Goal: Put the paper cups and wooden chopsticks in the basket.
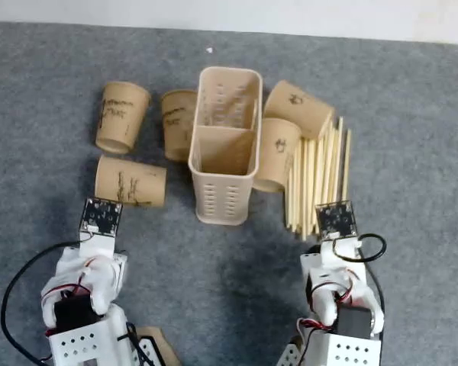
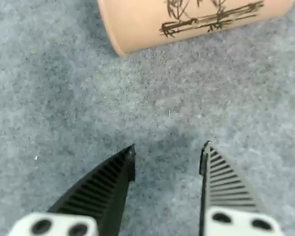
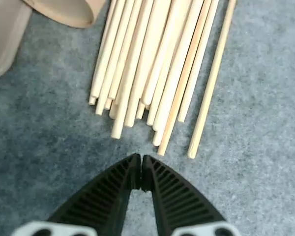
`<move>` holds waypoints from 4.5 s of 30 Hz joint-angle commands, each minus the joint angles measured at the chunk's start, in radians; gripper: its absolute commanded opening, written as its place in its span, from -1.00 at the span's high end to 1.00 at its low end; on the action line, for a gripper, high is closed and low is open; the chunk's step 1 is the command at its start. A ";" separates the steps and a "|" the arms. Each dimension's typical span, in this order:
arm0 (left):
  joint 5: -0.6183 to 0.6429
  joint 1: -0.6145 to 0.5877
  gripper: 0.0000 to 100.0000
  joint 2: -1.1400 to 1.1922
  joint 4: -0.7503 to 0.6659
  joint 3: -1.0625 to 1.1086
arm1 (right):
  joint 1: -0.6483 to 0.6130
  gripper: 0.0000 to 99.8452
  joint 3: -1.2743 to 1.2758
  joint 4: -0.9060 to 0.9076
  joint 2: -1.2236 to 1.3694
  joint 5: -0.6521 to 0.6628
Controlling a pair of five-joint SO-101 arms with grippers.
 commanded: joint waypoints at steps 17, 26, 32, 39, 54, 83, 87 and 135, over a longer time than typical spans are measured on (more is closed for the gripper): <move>-0.011 -0.013 0.52 -0.004 -0.094 -0.015 | -0.007 0.93 0.124 -0.016 -0.005 0.008; -0.035 -0.058 0.52 0.085 0.015 -0.506 | -0.007 0.93 0.124 -0.016 -0.004 0.008; -0.014 -0.054 0.52 0.610 0.124 -0.934 | -0.007 0.93 0.124 -0.016 -0.004 0.008; 0.069 0.061 0.35 1.254 0.247 -1.353 | -0.007 0.93 0.124 -0.016 -0.004 0.008; 0.213 0.058 0.34 1.689 0.124 -1.524 | -0.008 0.93 0.124 -0.016 -0.004 0.008; 0.206 0.332 0.74 1.857 0.084 -1.593 | -0.012 0.93 0.122 -0.016 -0.004 0.008; 0.204 0.323 1.00 1.857 0.135 -1.664 | -0.012 0.93 0.122 -0.016 -0.004 0.008; 0.167 0.768 0.98 2.086 0.348 -2.566 | -0.012 0.93 0.122 -0.016 -0.005 0.008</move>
